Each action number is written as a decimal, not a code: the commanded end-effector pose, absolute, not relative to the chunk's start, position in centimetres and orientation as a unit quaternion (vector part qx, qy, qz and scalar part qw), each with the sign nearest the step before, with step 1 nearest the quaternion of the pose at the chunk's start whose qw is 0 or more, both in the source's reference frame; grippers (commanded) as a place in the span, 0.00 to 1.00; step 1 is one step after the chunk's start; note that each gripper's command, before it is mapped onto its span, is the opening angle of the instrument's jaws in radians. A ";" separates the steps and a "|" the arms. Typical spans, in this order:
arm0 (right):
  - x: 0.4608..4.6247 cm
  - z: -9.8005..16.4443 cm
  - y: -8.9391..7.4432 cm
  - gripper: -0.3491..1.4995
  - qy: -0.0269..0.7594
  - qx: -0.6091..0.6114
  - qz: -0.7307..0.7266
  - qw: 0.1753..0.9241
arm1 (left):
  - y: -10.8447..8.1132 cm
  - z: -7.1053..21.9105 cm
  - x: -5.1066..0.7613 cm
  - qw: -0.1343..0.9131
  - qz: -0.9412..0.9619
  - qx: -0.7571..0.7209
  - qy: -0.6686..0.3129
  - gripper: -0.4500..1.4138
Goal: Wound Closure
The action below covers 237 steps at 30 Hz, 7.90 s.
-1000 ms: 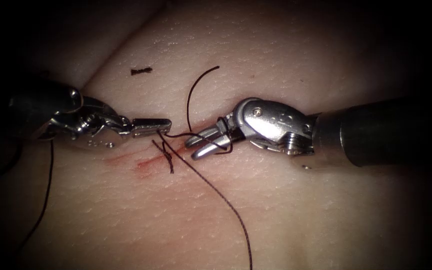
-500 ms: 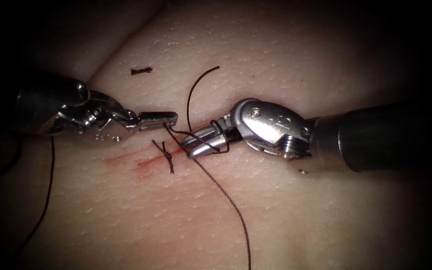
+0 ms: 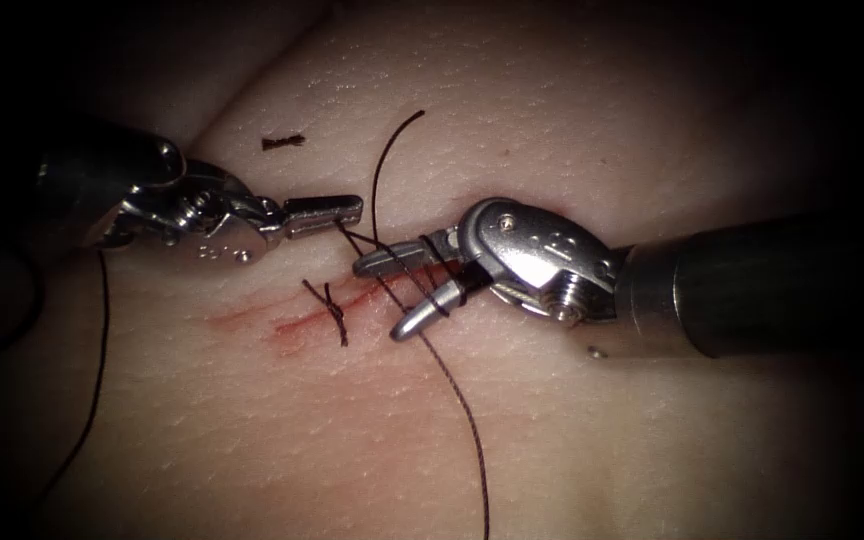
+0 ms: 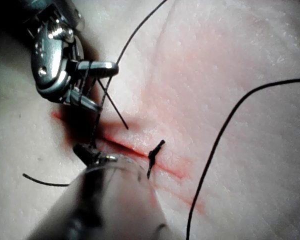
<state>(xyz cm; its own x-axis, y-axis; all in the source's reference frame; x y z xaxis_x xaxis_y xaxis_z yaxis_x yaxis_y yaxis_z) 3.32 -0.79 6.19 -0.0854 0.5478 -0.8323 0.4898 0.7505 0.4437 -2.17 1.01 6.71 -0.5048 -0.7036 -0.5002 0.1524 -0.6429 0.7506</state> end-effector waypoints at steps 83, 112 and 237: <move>3.56 6.5 -0.7 0.78 0.619 0.225 0.136 0.740 | 0.0 5.5 -2.89 0.296 -0.790 0.433 -0.317 0.00; 3.67 6.4 -1.1 0.88 0.555 0.357 -0.046 0.750 | 1.1 5.3 -2.42 0.297 -0.739 0.519 -0.311 0.00; 3.28 7.2 -0.5 0.73 0.542 0.138 0.468 0.684 | 0.6 6.5 -2.67 0.202 -0.797 0.513 -0.246 0.00</move>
